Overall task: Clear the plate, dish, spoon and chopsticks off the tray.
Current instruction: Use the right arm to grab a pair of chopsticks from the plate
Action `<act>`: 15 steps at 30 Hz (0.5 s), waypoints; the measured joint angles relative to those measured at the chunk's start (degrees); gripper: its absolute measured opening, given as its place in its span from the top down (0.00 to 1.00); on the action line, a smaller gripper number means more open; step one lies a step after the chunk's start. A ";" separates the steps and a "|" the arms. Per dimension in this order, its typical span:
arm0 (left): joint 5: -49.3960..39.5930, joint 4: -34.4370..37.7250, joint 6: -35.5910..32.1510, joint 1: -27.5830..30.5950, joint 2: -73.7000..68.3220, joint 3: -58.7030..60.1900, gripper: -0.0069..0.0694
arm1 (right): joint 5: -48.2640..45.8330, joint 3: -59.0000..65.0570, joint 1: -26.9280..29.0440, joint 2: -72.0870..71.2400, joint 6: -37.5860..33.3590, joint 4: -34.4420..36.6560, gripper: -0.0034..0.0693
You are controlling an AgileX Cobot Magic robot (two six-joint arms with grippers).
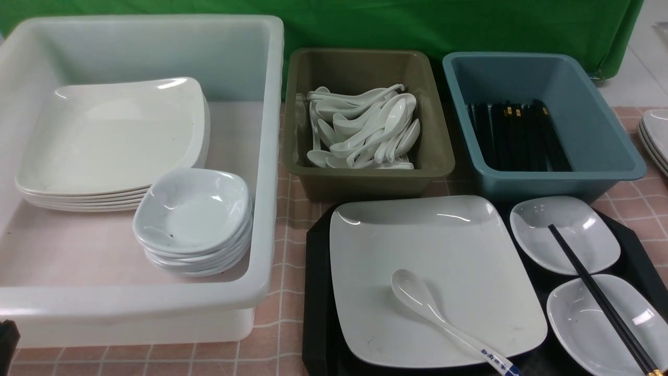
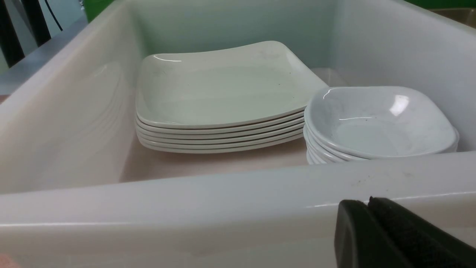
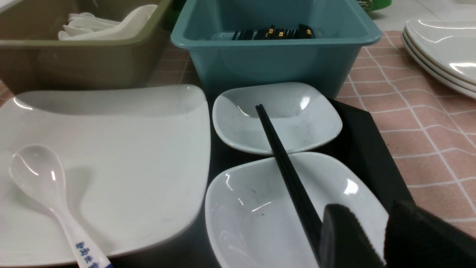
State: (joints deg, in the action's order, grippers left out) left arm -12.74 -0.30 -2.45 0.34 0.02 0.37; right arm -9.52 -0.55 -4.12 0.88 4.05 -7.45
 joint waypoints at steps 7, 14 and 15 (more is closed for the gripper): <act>0.00 0.00 0.05 0.00 0.00 0.00 0.88 | 0.00 0.00 0.00 0.00 0.06 0.00 0.62; 0.00 0.00 0.05 0.00 0.00 0.00 0.88 | 1.79 0.19 0.00 0.00 26.39 13.84 0.62; 0.00 0.00 0.05 0.00 0.00 0.00 0.88 | 2.09 0.26 0.00 0.00 32.37 15.41 0.62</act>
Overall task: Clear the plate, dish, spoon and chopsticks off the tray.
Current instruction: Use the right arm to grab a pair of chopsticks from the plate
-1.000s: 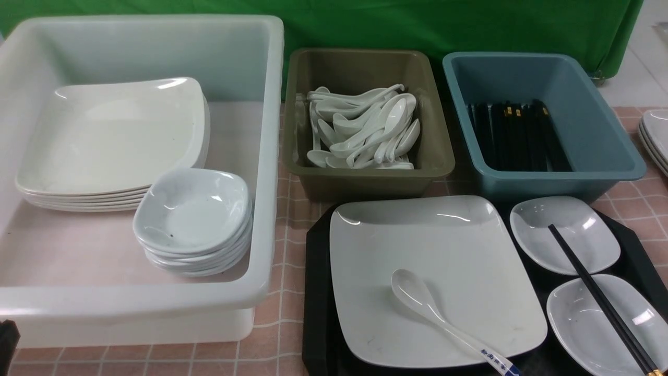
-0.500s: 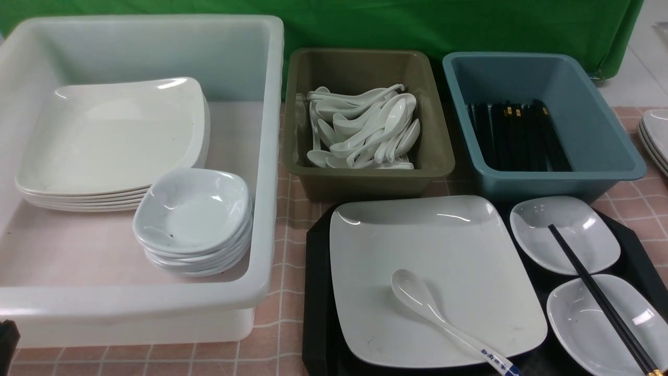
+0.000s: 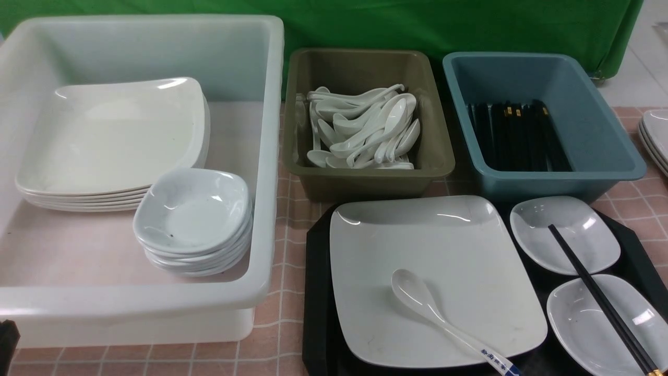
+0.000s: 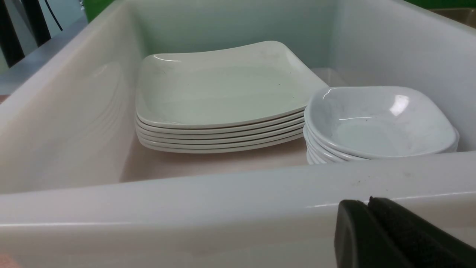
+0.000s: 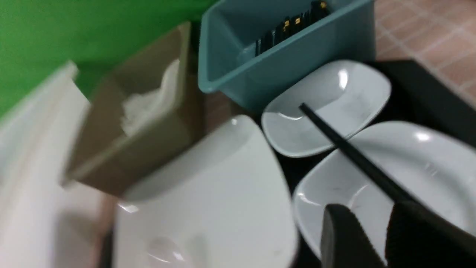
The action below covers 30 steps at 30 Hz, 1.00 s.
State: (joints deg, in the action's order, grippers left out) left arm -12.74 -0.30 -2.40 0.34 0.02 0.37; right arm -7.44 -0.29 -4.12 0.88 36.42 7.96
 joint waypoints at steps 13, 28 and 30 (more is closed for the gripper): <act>0.00 0.00 -0.06 0.00 0.00 0.00 0.88 | 11.79 -5.33 -0.71 0.38 0.59 2.36 0.79; 0.00 0.00 -0.06 -0.02 0.00 0.00 0.88 | -42.41 -42.09 -0.71 47.10 -31.48 -11.87 0.89; 0.00 0.00 -0.06 -0.02 0.00 0.00 0.88 | -43.31 -42.74 -0.71 54.76 -32.27 -14.12 0.88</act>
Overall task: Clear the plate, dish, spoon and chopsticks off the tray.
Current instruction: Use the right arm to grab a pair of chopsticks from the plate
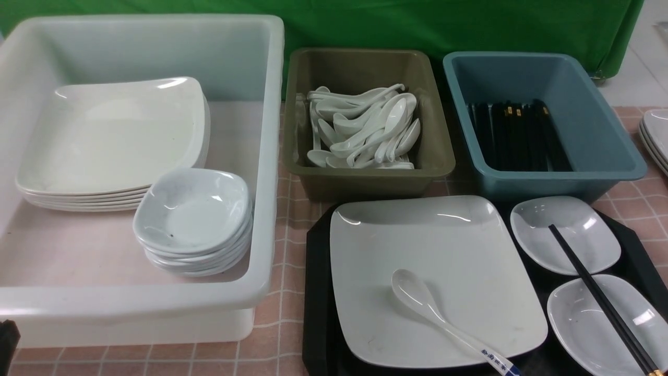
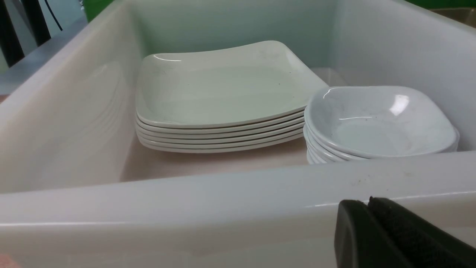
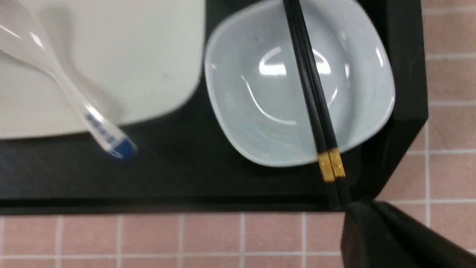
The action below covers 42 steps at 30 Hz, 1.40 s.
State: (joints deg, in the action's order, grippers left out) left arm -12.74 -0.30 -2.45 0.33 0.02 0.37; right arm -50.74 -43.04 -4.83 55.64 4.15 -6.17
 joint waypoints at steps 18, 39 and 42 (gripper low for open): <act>0.00 0.00 0.05 0.00 0.00 0.00 0.88 | 0.97 -17.79 0.00 40.84 -10.50 -1.41 0.35; 0.00 0.00 0.05 0.00 0.00 0.00 0.88 | 1.93 -18.12 -0.12 48.25 -11.63 -0.95 0.74; 0.00 0.00 0.05 0.00 0.00 0.00 0.88 | -0.12 -18.20 -0.12 47.51 -11.75 -0.89 0.73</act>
State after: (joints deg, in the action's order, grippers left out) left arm -12.74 -0.30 -2.40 0.33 0.02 0.37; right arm -50.86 -61.24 -4.95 103.15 -7.60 -7.06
